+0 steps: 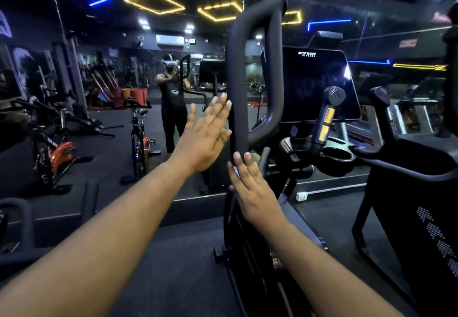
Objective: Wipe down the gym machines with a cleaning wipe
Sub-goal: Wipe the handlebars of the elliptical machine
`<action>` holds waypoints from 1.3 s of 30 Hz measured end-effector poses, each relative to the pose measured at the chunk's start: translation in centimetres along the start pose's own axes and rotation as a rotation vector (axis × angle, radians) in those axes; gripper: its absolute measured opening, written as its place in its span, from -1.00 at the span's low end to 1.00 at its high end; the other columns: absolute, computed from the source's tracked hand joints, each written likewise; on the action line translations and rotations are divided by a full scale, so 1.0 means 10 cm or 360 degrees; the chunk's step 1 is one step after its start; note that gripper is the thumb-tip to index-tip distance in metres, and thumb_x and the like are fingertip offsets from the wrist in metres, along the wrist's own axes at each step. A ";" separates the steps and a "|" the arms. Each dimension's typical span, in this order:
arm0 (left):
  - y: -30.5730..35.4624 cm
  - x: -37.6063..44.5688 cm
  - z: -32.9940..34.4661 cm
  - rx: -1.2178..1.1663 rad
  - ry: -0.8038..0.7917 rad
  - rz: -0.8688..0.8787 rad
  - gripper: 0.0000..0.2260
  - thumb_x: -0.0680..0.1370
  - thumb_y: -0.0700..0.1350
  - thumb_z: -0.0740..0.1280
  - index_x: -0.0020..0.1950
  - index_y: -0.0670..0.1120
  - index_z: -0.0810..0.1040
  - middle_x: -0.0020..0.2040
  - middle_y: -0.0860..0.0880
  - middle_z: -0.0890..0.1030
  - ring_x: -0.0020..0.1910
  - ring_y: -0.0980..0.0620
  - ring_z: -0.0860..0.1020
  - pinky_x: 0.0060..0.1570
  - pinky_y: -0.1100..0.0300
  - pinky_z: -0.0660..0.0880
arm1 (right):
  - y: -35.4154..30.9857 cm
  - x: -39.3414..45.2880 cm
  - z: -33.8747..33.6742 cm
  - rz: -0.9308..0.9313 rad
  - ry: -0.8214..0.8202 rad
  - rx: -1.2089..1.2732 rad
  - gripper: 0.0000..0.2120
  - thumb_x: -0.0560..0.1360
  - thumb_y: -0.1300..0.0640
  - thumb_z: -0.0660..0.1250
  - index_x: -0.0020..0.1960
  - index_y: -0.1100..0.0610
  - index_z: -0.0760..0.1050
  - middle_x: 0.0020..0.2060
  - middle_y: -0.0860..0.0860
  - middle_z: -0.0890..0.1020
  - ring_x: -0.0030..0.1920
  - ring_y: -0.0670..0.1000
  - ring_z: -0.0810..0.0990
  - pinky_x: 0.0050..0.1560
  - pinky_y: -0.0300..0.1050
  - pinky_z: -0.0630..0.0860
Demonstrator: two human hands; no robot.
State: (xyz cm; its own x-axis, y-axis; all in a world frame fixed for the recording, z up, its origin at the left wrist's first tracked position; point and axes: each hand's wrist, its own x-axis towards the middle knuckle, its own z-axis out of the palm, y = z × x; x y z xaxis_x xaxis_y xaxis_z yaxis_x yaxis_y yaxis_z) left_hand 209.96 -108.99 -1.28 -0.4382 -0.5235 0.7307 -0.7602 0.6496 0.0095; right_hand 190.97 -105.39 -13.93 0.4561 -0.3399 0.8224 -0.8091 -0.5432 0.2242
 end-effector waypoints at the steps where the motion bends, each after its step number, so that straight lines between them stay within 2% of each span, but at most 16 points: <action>1: 0.00 -0.02 0.02 0.0028 -0.0015 0.0028 -0.44 0.73 0.05 0.04 0.68 -0.04 -0.07 0.68 0.04 -0.14 0.63 0.14 -0.20 0.58 -0.18 -0.26 | 0.00 -0.10 0.02 0.0006 -0.0007 0.0028 -0.32 0.56 0.37 0.32 0.60 0.25 0.12 0.64 0.13 -0.01 0.63 0.24 0.00 0.57 0.22 0.15; 3: 0.03 -0.05 0.06 0.0048 -0.0045 0.0021 -0.43 0.73 0.07 0.03 0.68 -0.03 -0.12 0.67 0.06 -0.19 0.62 0.15 -0.24 0.58 -0.14 -0.30 | -0.01 -0.31 -0.01 0.0006 -0.0045 0.0097 -0.17 0.45 0.51 0.34 0.61 0.25 0.07 0.64 0.15 -0.04 0.62 0.24 0.04 0.58 0.17 0.14; 5: 0.07 -0.05 0.09 0.0062 -0.0079 -0.0014 -0.42 0.74 0.08 0.02 0.67 -0.01 -0.19 0.66 0.07 -0.25 0.61 0.16 -0.29 0.57 -0.12 -0.34 | 0.03 -0.40 -0.10 -0.0006 -0.0031 0.0265 -0.17 0.45 0.54 0.32 0.62 0.22 0.07 0.64 0.12 0.01 0.61 0.20 0.13 0.53 0.17 0.25; 7: 0.07 -0.06 0.11 0.0065 -0.0104 -0.0049 -0.41 0.74 0.10 -0.01 0.66 0.01 -0.25 0.65 0.10 -0.30 0.60 0.17 -0.31 0.56 -0.11 -0.38 | 0.04 -0.30 -0.25 0.0127 0.0091 0.0636 -0.29 0.54 0.49 0.26 0.61 0.18 0.12 0.62 0.10 0.14 0.58 0.12 0.25 0.45 0.04 0.41; 9: 0.07 -0.04 0.12 0.0054 -0.0111 -0.0067 -0.42 0.74 0.11 -0.02 0.65 0.04 -0.28 0.63 0.12 -0.32 0.60 0.17 -0.32 0.55 -0.10 -0.40 | 0.06 -0.01 -0.43 0.0193 0.0345 0.0837 -0.52 0.62 0.38 0.21 0.51 0.27 0.20 0.57 0.16 0.25 0.55 0.03 0.31 0.40 -0.20 0.42; 11: 0.07 -0.04 0.11 0.0057 -0.0117 -0.0073 -0.42 0.73 0.12 -0.02 0.64 0.06 -0.29 0.63 0.13 -0.32 0.60 0.17 -0.31 0.55 -0.12 -0.39 | 0.10 0.36 -0.56 0.0216 0.0540 0.0854 -0.63 0.61 0.32 0.24 0.38 0.29 0.27 0.52 0.24 0.29 0.55 -0.02 0.30 0.39 -0.29 0.39; 13: 0.07 -0.04 0.10 0.0061 -0.0123 -0.0086 -0.42 0.72 0.14 -0.02 0.62 0.07 -0.28 0.62 0.13 -0.32 0.60 0.18 -0.32 0.55 -0.14 -0.37 | 0.18 0.71 -0.60 0.0343 0.0576 0.0805 -0.72 0.63 0.27 0.25 0.32 0.28 0.34 0.50 0.20 0.32 0.53 -0.03 0.32 0.44 -0.24 0.34; 16: 0.09 -0.05 0.06 0.0077 -0.0097 -0.0061 -0.43 0.72 0.13 -0.04 0.63 0.04 -0.25 0.63 0.11 -0.31 0.60 0.17 -0.32 0.56 -0.13 -0.37 | 0.27 0.89 -0.43 0.0465 0.0383 0.0447 -0.63 0.68 0.19 0.21 0.47 0.23 0.37 0.46 0.06 0.46 0.45 0.02 0.46 0.59 0.10 0.15; 18: 0.14 -0.06 0.06 0.0179 -0.0059 0.0016 -0.44 0.71 0.12 -0.10 0.64 0.02 -0.23 0.64 0.08 -0.29 0.61 0.14 -0.30 0.56 -0.12 -0.37 | 0.31 0.77 -0.30 0.0390 0.0299 0.0206 -0.56 0.68 0.20 0.19 0.55 0.19 0.32 0.51 0.04 0.41 0.53 -0.01 0.35 0.59 0.25 0.04; 22: 0.27 -0.06 0.11 0.0392 -0.0061 0.0102 -0.40 0.68 0.12 -0.10 0.66 -0.03 -0.21 0.65 0.04 -0.30 0.60 0.11 -0.34 0.54 -0.14 -0.40 | 0.60 0.51 -0.29 0.0203 0.0278 -0.0191 -0.52 0.66 0.15 0.24 0.56 0.09 0.32 0.56 0.03 0.32 0.60 0.07 0.20 0.48 0.44 0.13; 25: 0.33 -0.02 0.17 0.0416 -0.0049 0.0073 -0.36 0.66 0.16 -0.08 0.67 -0.05 -0.20 0.65 0.02 -0.31 0.60 0.10 -0.35 0.54 -0.16 -0.37 | 0.87 0.61 -0.42 0.0209 0.0214 -0.0320 -0.54 0.66 0.11 0.23 0.55 0.04 0.35 0.58 0.06 0.29 0.61 0.11 0.14 0.50 0.42 0.11; 28: 0.38 0.01 0.23 0.0500 0.0073 0.0073 -0.31 0.63 0.17 0.02 0.68 -0.10 -0.08 0.68 -0.04 -0.17 0.64 0.04 -0.22 0.55 -0.23 -0.26 | 1.06 0.78 -0.56 0.0449 0.0194 -0.0210 -0.58 0.67 0.00 0.14 0.51 -0.04 0.41 0.60 0.10 0.23 0.62 0.14 0.11 0.55 0.29 0.08; 30: 0.42 0.03 0.25 0.0560 0.0134 0.0062 -0.29 0.60 0.19 0.06 0.67 -0.12 0.01 0.68 -0.07 -0.08 0.65 0.01 -0.13 0.54 -0.27 -0.21 | 0.99 0.77 -0.55 0.0499 0.0232 -0.0218 -0.58 0.65 -0.01 0.15 0.48 0.02 0.45 0.53 0.16 0.30 0.53 0.19 0.23 0.49 0.28 0.22; 32: 0.47 0.08 0.27 0.0599 0.0161 0.0042 -0.26 0.58 0.22 0.07 0.67 -0.12 0.05 0.68 -0.07 -0.05 0.66 0.00 -0.11 0.53 -0.32 -0.20 | 0.84 0.67 -0.46 0.0360 0.0250 -0.0293 -0.57 0.64 0.01 0.17 0.45 0.11 0.48 0.40 0.16 0.37 0.38 0.20 0.36 0.36 0.27 0.38; 34: 0.50 0.14 0.30 0.0598 0.0170 0.0026 -0.26 0.57 0.24 0.06 0.66 -0.11 0.07 0.68 -0.06 -0.04 0.66 -0.01 -0.13 0.52 -0.35 -0.20 | 0.81 0.59 -0.42 0.0177 0.0237 -0.0315 -0.58 0.62 0.07 0.21 0.45 0.15 0.47 0.34 0.13 0.43 0.33 0.18 0.43 0.31 0.24 0.43; 39: 0.49 0.16 0.36 0.0504 0.0200 0.0020 -0.23 0.52 0.21 0.14 0.67 -0.07 0.08 0.68 -0.05 -0.03 0.66 -0.03 -0.13 0.52 -0.37 -0.14 | 1.24 0.78 -0.57 -0.0139 0.0123 -0.0288 -0.59 0.66 0.11 0.17 0.48 0.16 0.45 0.46 0.08 0.47 0.53 0.09 0.35 0.49 0.24 0.29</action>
State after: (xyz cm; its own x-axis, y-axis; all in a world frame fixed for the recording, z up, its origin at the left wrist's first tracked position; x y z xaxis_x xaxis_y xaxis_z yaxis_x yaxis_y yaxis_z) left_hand 203.77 -108.62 -2.57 -0.4008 -0.4316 0.8081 -0.8750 0.4418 -0.1980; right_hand 182.39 -110.40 -1.79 0.5032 -0.2339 0.8319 -0.8244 -0.4187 0.3809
